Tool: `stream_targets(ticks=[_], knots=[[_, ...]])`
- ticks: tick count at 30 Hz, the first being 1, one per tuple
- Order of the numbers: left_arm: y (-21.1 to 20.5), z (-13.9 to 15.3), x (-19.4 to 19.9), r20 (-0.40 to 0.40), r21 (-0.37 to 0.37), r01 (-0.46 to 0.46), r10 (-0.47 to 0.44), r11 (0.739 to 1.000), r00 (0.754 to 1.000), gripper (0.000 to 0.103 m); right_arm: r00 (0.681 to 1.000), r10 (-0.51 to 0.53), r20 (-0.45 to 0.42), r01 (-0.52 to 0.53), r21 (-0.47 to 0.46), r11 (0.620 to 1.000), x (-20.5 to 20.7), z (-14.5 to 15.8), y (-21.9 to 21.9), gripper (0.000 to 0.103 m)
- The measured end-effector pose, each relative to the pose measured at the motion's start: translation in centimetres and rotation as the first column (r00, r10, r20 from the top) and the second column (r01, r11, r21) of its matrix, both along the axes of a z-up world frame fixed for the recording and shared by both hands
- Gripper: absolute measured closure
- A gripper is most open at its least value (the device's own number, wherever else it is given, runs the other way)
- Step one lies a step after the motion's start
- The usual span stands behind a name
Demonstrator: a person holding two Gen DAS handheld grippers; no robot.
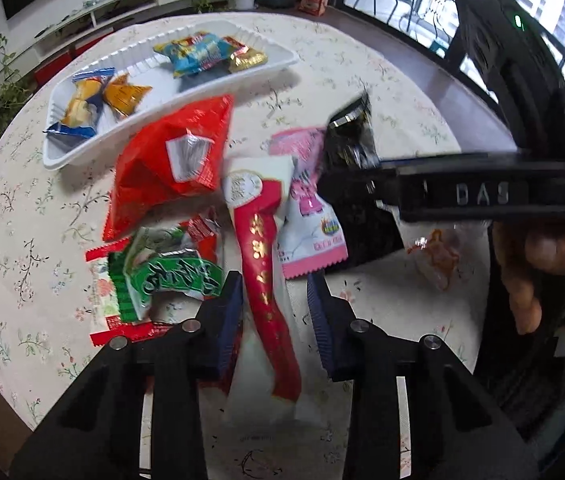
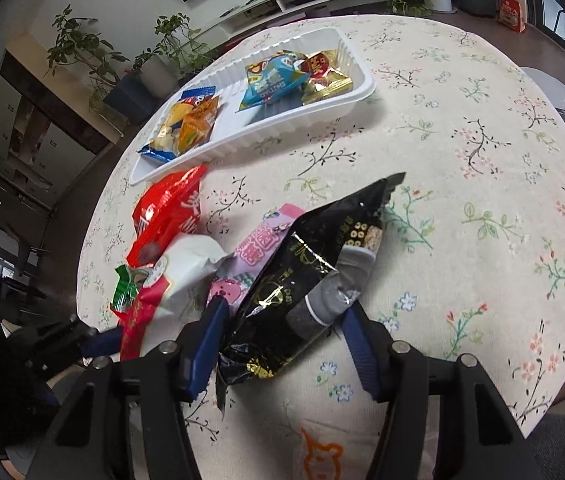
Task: Organize snacks
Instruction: 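Grasp the red-white stick packet with the left tool while the right tool grasps the black packet, then lift both held packets and carry them over the white tray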
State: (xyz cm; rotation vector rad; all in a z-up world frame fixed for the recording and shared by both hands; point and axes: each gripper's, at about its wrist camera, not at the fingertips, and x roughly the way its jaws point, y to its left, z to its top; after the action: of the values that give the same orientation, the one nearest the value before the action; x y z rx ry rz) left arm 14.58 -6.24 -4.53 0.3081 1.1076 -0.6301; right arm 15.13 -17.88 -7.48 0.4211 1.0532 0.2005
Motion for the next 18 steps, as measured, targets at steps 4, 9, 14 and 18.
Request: stream_targets(ticks=[4,9,14,18], knots=[[-0.4,-1.5,0.5,-0.045,0.026,0.011,-0.01,1.0,0.999,0.072,1.0,0.011,0.025,-0.011,0.004,1.0,-0.2,-0.2,-0.2,0.063],[-0.5,-1.3,0.5,-0.009,0.033,0.0,0.0,0.999,1.0,0.085,0.997,0.009,0.071,-0.01,0.01,1.0,-1.2,0.5,-0.7,0.082],[0.0,-0.7,0.3,0.001,-0.032,-0.022,0.022,0.999,1.0,0.085,0.993,-0.002,0.117,-0.001,0.019,1.0,-2.3,1.6,-1.3,0.083],[1.0,0.1,0.1,-0.026,-0.115,-0.05,0.048,0.992,0.999,0.085,0.99,-0.003,0.138,-0.001,0.031,1.0,-3.2,2.3,-1.6,0.083]])
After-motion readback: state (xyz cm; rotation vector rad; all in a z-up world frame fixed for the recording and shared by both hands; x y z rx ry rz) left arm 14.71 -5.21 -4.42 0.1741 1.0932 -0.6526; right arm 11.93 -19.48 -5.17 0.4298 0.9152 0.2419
